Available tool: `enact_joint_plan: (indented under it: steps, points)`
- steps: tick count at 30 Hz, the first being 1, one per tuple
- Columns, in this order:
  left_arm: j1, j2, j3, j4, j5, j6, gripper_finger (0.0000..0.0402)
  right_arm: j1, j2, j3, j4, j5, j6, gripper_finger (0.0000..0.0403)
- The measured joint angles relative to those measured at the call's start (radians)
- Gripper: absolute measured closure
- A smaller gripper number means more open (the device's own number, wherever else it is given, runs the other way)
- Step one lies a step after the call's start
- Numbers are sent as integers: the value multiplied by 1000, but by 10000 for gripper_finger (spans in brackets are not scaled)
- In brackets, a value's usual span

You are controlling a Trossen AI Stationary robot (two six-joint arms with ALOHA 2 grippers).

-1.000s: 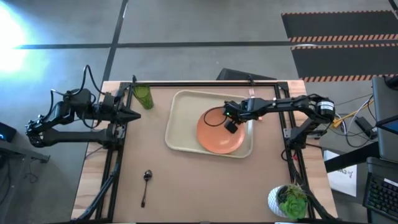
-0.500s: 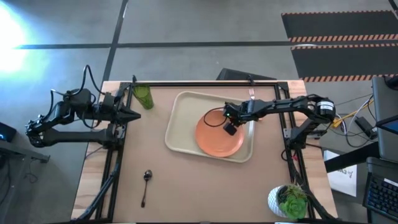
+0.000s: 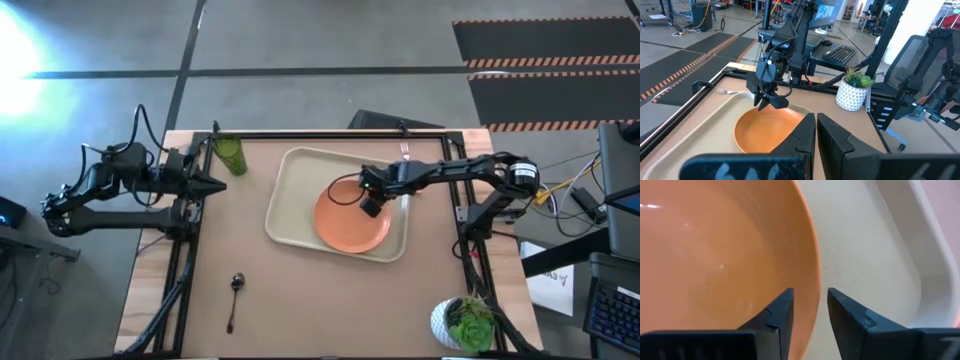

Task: Pick and place plate/cup/fork/spoon on tray
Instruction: Put the green glass on the the light brown serving tray to the top right of the orange plate

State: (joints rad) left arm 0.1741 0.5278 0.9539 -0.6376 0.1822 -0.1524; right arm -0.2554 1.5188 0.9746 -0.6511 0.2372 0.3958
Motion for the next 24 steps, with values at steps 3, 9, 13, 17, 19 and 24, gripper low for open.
enact_joint_plan:
  steps: [3,9,13,17,19,24]
  points:
    - [0,0,0,0,-1,2,402,0,-5,24,-25,2,-7,290]
    - [0,2,-19,-12,-175,3,402,4,-10,167,-56,-38,-9,294]
    - [0,22,-29,-69,-381,3,402,28,-11,309,-48,-111,-54,294]
    - [0,76,-29,-153,-527,0,402,72,-11,454,-46,-140,-112,298]
    - [0,104,-29,-172,-562,-19,402,101,-11,524,-46,-140,-139,300]
    - [0,185,-29,-225,-660,-34,402,176,-11,655,-45,-140,-180,302]
